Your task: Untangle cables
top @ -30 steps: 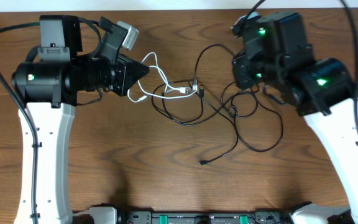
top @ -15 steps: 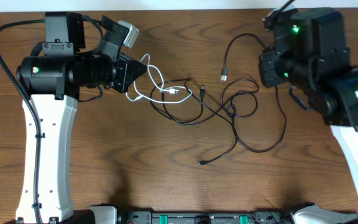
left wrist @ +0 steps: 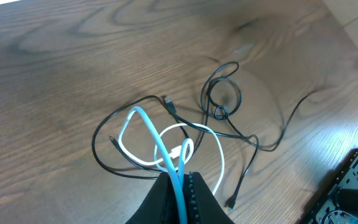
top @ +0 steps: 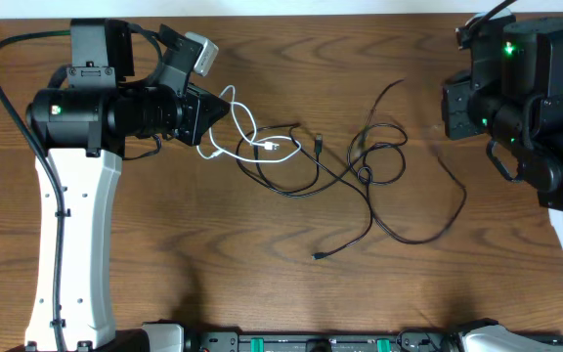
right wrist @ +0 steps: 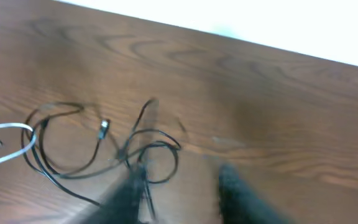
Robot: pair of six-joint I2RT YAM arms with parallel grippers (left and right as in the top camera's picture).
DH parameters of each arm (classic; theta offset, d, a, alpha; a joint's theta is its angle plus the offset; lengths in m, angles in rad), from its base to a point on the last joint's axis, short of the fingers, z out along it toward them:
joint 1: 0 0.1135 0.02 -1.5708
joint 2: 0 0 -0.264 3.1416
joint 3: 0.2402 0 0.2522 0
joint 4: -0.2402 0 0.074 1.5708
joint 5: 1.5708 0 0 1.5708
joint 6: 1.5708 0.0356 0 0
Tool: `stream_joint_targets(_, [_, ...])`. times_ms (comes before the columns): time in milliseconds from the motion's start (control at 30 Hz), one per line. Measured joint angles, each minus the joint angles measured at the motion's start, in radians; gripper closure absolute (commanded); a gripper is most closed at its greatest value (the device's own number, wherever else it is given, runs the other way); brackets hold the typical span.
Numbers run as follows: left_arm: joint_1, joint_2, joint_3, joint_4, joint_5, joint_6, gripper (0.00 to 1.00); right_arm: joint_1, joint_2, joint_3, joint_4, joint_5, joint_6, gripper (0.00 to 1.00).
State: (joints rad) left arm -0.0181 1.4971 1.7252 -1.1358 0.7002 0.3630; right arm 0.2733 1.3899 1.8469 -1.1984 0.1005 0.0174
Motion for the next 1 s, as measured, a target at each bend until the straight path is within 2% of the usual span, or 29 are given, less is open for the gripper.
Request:
stream_joint_targets(133, [0.000,0.000,0.000,0.000,0.000,0.000,0.92,0.000,0.000,0.000,-0.001,0.002,-0.004,0.41])
stream_joint_targets(500, [0.000,0.000,0.000,-0.002,0.012,0.000,0.93,0.000,0.017,0.000,-0.002,-0.088,-0.003,0.40])
stream_joint_targets(800, [0.000,0.000,0.000,-0.007,0.052,0.000,0.92,0.044,0.171,0.000,-0.002,-0.185,-0.008,0.41])
stream_joint_targets(1000, [-0.034,-0.002,0.000,-0.007,0.055,0.000,0.92,0.139,0.260,0.000,0.008,-0.225,-0.021,0.41])
